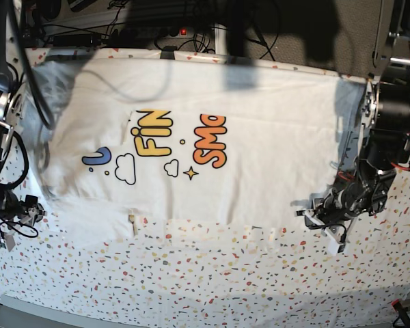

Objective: Fold the T-shirt properly
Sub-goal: 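Lower both grippers onto the shirt hem and close them on it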

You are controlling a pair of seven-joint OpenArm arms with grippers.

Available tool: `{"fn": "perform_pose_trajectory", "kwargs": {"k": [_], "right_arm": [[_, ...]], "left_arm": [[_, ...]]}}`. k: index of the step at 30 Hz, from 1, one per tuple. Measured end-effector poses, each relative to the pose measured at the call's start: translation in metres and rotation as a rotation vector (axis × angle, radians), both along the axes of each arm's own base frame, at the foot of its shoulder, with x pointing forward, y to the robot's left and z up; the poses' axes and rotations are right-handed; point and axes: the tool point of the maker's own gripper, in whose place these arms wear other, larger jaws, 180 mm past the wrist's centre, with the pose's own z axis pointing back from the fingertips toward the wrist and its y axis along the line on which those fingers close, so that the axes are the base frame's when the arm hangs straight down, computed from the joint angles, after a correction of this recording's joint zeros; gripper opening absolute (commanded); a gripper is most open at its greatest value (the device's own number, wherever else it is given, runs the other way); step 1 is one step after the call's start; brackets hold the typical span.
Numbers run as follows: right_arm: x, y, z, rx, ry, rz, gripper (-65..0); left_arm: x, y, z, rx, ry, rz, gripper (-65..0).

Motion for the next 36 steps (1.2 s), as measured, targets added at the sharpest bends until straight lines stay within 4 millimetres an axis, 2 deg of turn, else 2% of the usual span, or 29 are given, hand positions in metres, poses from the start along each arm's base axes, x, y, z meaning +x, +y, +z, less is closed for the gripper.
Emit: {"fn": "perform_pose_trajectory", "kwargs": {"k": [4,11,17,21,27,29,32,36], "right_arm": [[-0.011,-0.006,-0.016,-0.040,0.054,0.004,-37.2],[-0.018,-0.006,-0.026,-0.028,0.080,-0.001,-37.2],[-0.046,-0.005,-0.059,-0.023,0.140,0.000,-37.2],[-0.048,-0.004,-0.061,-0.022,0.139,0.006,-37.2],[-0.041,0.010,-0.056,0.074,0.081,0.018,-37.4],[-0.040,0.011,-0.056,0.075,0.080,0.020,-42.5],[-0.040,0.011,-0.056,0.075,0.081,0.020,-55.4],[-0.040,0.011,-0.056,0.075,0.075,0.019,-65.0]], "left_arm": [[0.000,-0.002,-0.001,-0.001,0.003,-0.003,-65.0],[0.000,-0.002,0.000,-0.002,0.000,-0.002,-65.0],[0.000,-0.002,0.000,-0.001,-0.001,-0.002,-65.0],[0.000,-0.002,0.000,-0.002,-0.001,-0.002,-65.0],[0.000,-0.002,0.000,-0.002,0.000,-0.003,-65.0],[0.000,-0.002,0.000,-0.002,-0.001,-0.002,-65.0],[0.000,-0.002,0.000,-0.002,-0.001,-0.002,-65.0],[0.000,-0.002,0.000,-0.002,-0.001,-0.002,-65.0]]}}
